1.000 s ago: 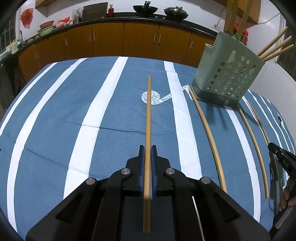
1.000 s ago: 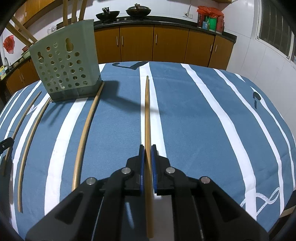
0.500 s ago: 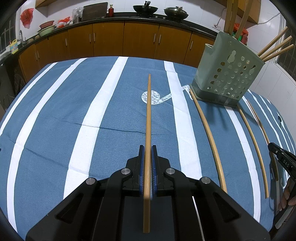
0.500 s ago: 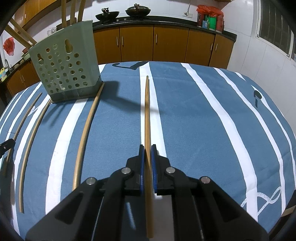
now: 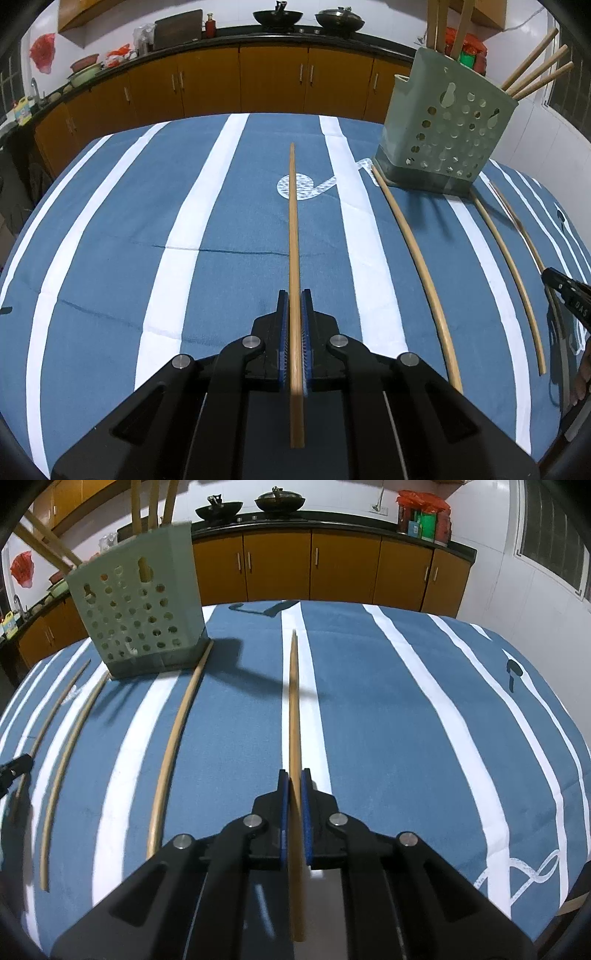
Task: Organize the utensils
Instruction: 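Lift the left tool's chopstick upright toward the holder while the right tool lifts its own, then lower the left tool's chopstick into the holder and open it while the right tool releases its own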
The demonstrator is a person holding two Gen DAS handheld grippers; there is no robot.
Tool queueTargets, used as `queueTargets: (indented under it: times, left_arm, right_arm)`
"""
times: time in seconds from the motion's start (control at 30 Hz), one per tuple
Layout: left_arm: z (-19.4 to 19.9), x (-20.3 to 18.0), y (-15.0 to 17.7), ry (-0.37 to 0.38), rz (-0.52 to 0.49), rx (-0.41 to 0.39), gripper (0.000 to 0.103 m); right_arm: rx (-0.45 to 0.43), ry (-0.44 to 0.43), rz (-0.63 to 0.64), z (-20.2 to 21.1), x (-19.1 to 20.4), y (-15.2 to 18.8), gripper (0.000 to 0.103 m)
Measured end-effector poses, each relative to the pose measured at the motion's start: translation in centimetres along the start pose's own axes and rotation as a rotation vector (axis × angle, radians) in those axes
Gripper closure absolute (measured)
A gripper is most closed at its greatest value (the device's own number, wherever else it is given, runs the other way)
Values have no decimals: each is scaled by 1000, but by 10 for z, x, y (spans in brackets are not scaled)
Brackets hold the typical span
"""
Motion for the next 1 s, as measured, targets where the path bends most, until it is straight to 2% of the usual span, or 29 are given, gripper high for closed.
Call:
queueTargets:
  times: [0.1,0.43,0.6,0.83,1.0]
  left_arm:
    - [12,2,-8,14,12,-37,96]
    - [86,11,-58,32,61,-279,96]
    - [105,13,-76,34,64,-344,96]
    - [117,13,-87,49,64,-379,96]
    - [135,7,-99,74,38,-417,96]
  right_arm:
    - [-62,-16,-8,20,1,-13,95]
    - [-274,-108,-29,93,10,-62,95]
    - [-309,-125,-28,105,14,-70,95]
    - [-334,-153,-31,118,21,-78,95]
    - [-357,-225,-39,139,27,-92,95]
Point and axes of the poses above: each gripper's, at about its wrist camera, not at the fingertips, and z roughly against the way its jaws point, x to its left, y to its underside, the point moved 5 cm from there along -z, roughly the way its jaws point, and after that the axes turned 14 degrees about -z, right-handed, at the moved point
